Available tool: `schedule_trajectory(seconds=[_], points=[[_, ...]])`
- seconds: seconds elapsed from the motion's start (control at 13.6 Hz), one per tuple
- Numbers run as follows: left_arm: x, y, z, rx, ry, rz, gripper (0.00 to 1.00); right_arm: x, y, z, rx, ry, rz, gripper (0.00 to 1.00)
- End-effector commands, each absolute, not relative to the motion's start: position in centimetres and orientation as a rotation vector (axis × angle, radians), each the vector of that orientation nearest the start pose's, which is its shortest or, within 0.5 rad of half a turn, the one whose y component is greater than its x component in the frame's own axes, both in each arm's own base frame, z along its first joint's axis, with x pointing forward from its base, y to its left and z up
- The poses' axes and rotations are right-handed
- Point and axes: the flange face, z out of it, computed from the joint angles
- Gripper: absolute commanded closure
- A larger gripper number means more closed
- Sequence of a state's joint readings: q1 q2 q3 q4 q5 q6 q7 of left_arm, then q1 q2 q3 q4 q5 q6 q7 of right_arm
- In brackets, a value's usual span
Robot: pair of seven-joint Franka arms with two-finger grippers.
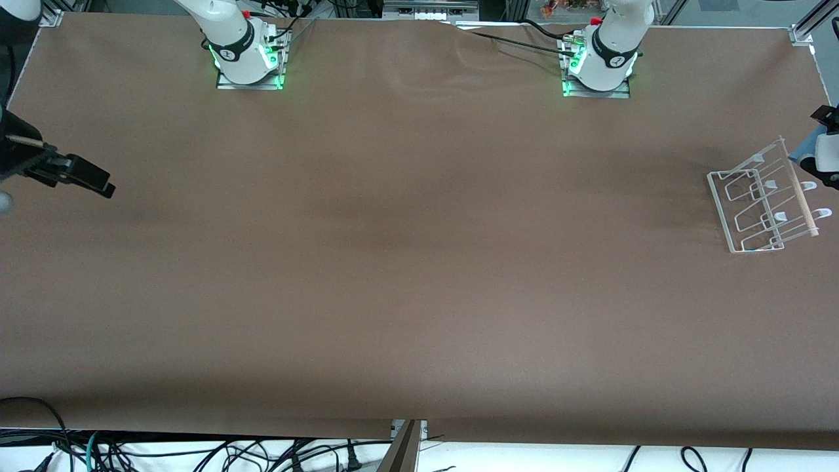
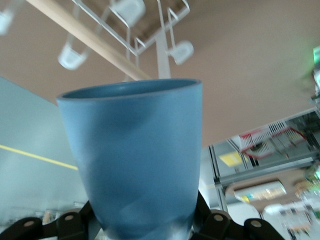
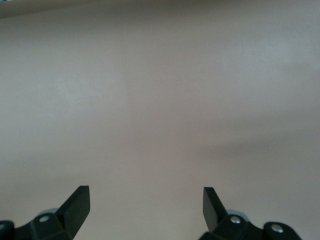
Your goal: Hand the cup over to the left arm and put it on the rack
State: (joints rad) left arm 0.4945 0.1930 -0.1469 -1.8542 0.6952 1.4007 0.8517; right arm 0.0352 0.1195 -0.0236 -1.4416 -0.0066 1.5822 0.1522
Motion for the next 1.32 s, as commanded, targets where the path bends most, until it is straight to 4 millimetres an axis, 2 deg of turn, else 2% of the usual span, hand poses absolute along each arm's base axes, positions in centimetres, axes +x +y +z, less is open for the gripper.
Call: schedule_trajectory(seconds=[0.0, 0.15, 0.37, 0.44, 0.59, 0.95, 1.25], points=[[48.0, 25.2, 39.1, -2.398, 0.662, 1.498, 1.00, 58.1, 0.5, 61.7, -3.163, -0.002, -0.032, 0.00], [48.5, 23.8, 37.1, -2.341, 0.620, 1.617, 1.00, 57.5, 0.4, 62.3, -3.165, -0.012, -0.025, 0.00], [50.1, 21.7, 34.2, -2.271, 0.598, 1.712, 1.00, 57.7, 0.3, 61.8, -3.181, -0.014, 0.004, 0.00], [50.4, 21.8, 33.2, -2.264, 0.601, 1.736, 1.00, 58.2, 0.2, 60.9, -3.181, -0.012, 0.048, 0.00], [51.2, 21.4, 31.8, -2.188, 0.602, 1.796, 1.00, 58.5, 0.3, 61.5, -3.182, -0.011, 0.031, 0.00], [51.2, 20.6, 28.6, -2.075, 0.601, 1.935, 1.00, 58.7, 0.2, 61.2, -3.182, -0.016, 0.034, 0.00], [51.2, 20.6, 27.9, -2.059, 0.605, 1.947, 1.00, 58.7, 0.7, 61.2, -3.181, -0.026, 0.031, 0.00]])
